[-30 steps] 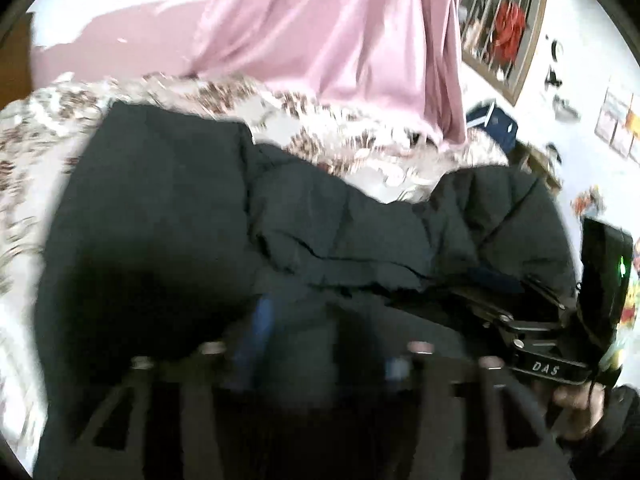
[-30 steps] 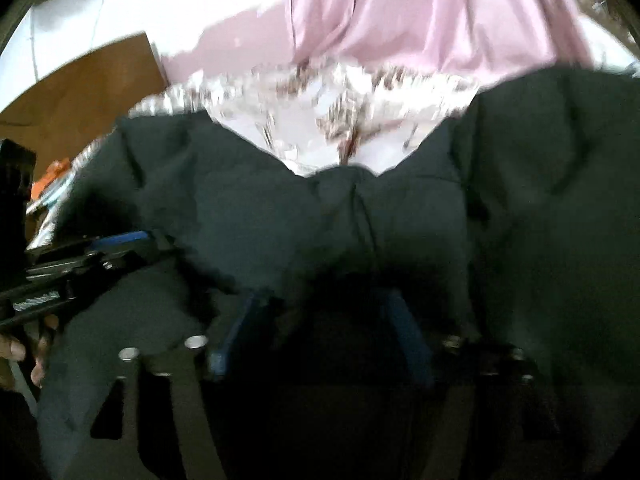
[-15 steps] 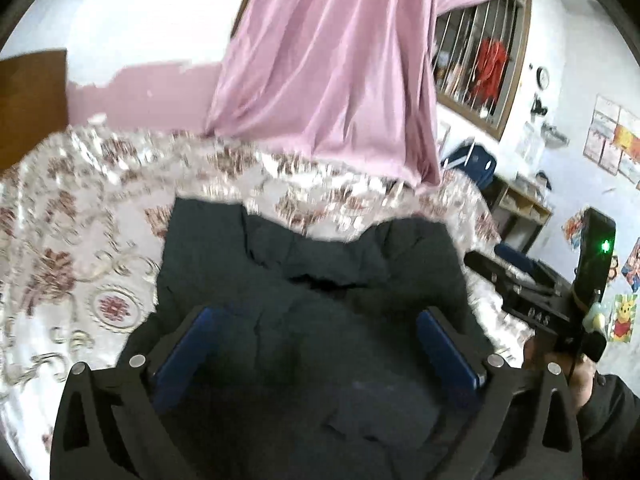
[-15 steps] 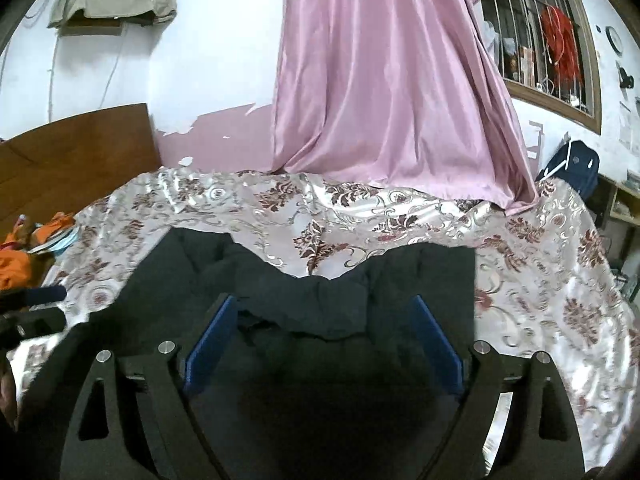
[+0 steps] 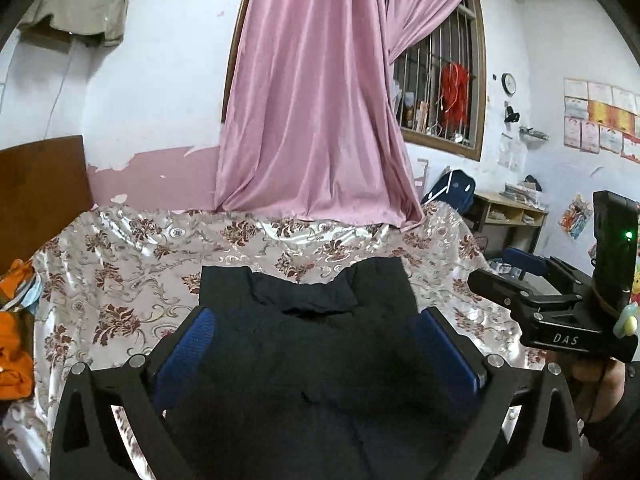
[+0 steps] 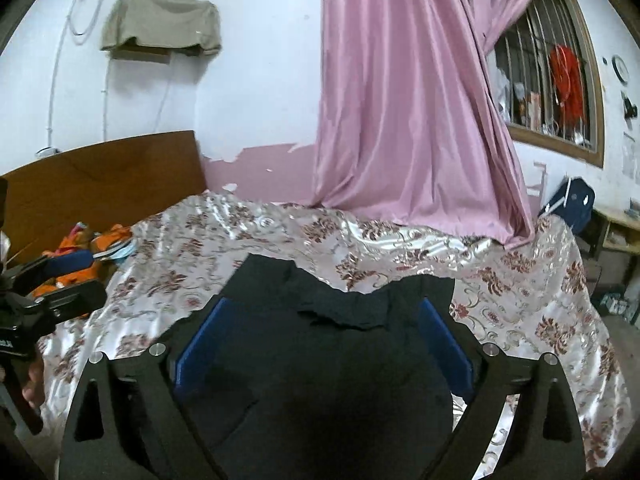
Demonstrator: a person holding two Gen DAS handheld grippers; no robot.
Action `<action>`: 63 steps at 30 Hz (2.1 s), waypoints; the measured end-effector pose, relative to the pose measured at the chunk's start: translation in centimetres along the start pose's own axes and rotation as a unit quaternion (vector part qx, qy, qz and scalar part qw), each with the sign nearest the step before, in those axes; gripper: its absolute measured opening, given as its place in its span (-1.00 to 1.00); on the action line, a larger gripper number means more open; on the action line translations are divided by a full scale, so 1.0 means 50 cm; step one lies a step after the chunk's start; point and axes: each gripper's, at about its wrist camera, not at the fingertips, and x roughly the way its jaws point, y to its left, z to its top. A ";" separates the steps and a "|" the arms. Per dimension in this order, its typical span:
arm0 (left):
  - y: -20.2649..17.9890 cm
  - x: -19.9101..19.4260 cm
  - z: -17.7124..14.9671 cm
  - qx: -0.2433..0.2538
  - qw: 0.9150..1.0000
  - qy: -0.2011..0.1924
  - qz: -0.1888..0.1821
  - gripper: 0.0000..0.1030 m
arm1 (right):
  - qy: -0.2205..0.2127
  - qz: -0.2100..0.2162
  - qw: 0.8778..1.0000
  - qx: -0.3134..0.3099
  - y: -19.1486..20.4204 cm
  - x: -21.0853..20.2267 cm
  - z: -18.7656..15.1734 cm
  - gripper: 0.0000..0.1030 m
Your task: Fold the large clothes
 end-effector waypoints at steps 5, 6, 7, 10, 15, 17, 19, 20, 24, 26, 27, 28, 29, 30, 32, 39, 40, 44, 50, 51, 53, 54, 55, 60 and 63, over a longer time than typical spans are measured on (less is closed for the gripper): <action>-0.007 -0.087 -0.011 -0.024 0.999 -0.021 0.013 0.99 | -0.020 0.008 1.000 -0.010 0.024 -0.083 -0.005 0.82; -0.004 -0.099 -0.015 -0.029 0.999 -0.024 0.017 0.99 | -0.022 0.007 1.000 -0.013 0.029 -0.097 -0.009 0.83; -0.004 -0.113 -0.019 -0.033 0.999 -0.026 0.022 0.99 | -0.023 0.006 1.000 -0.017 0.034 -0.109 -0.014 0.83; -0.004 -0.145 -0.032 -0.038 0.998 -0.034 0.037 0.99 | -0.031 0.009 0.999 -0.027 0.053 -0.142 -0.028 0.83; -0.004 -0.183 -0.072 -0.028 0.997 -0.036 0.066 0.99 | -0.047 0.017 0.997 -0.055 0.091 -0.207 -0.064 0.83; -0.006 -0.190 -0.090 -0.021 0.997 -0.028 0.075 0.99 | -0.049 0.016 0.997 -0.065 0.104 -0.225 -0.083 0.83; -0.009 -0.197 -0.111 -0.011 0.996 -0.021 0.083 0.99 | -0.049 0.014 0.996 -0.074 0.118 -0.242 -0.107 0.84; -0.010 -0.199 -0.124 -0.005 0.996 -0.016 0.088 0.99 | -0.049 0.014 0.996 -0.076 0.122 -0.249 -0.113 0.84; -0.015 -0.200 -0.170 0.020 0.995 0.010 0.098 0.99 | -0.036 0.011 0.996 -0.079 0.137 -0.273 -0.158 0.84; -0.015 -0.194 -0.193 0.031 0.994 0.028 0.103 0.99 | -0.024 0.012 0.997 -0.078 0.137 -0.276 -0.178 0.84; -0.013 -0.189 -0.208 0.035 0.993 0.041 0.105 0.99 | -0.018 0.012 0.997 -0.079 0.136 -0.277 -0.188 0.84; -0.011 -0.187 -0.216 0.037 0.993 0.048 0.106 0.99 | -0.012 0.010 0.997 -0.081 0.134 -0.277 -0.197 0.84; -0.006 -0.180 -0.232 0.039 0.992 0.064 0.106 0.99 | -0.004 0.004 0.997 -0.083 0.133 -0.278 -0.209 0.84; -0.002 -0.176 -0.244 0.040 0.991 0.076 0.106 0.99 | -0.001 0.001 0.996 -0.084 0.131 -0.278 -0.213 0.84; 0.007 -0.166 -0.262 0.041 0.989 0.098 0.102 0.99 | 0.013 -0.006 0.997 -0.081 0.123 -0.278 -0.232 0.84; 0.028 -0.100 -0.334 0.100 0.965 0.232 0.067 0.99 | 0.087 -0.010 0.994 -0.064 0.090 -0.244 -0.302 0.84; 0.027 -0.087 -0.342 0.112 0.960 0.249 0.066 0.99 | 0.105 -0.008 0.992 -0.065 0.086 -0.232 -0.317 0.84; 0.018 -0.044 -0.378 0.142 0.944 0.294 0.052 0.99 | 0.177 -0.001 0.981 -0.074 0.076 -0.185 -0.386 0.84; 0.016 0.012 -0.444 0.144 0.924 0.353 0.024 0.99 | 0.245 0.000 0.961 -0.127 0.087 -0.142 -0.475 0.84; 0.019 0.022 -0.461 0.140 0.919 0.368 0.020 0.99 | 0.253 -0.001 0.957 -0.138 0.092 -0.135 -0.489 0.84; 0.027 0.037 -0.488 0.129 0.911 0.391 0.019 0.99 | 0.268 -0.009 0.951 -0.156 0.098 -0.123 -0.507 0.84; 0.034 0.046 -0.499 0.118 0.906 0.407 0.020 0.99 | 0.274 -0.016 0.947 -0.166 0.101 -0.115 -0.518 0.84; 0.041 0.050 -0.500 0.105 0.904 0.413 0.023 0.98 | 0.281 -0.022 0.943 -0.177 0.103 -0.108 -0.531 0.84; 0.081 0.050 -0.489 0.034 0.912 0.409 0.019 0.98 | 0.286 -0.055 0.932 -0.214 0.115 -0.068 -0.556 0.93; 0.098 0.051 -0.491 0.000 0.909 0.418 0.014 0.98 | 0.263 -0.075 0.937 -0.216 0.125 -0.050 -0.550 0.96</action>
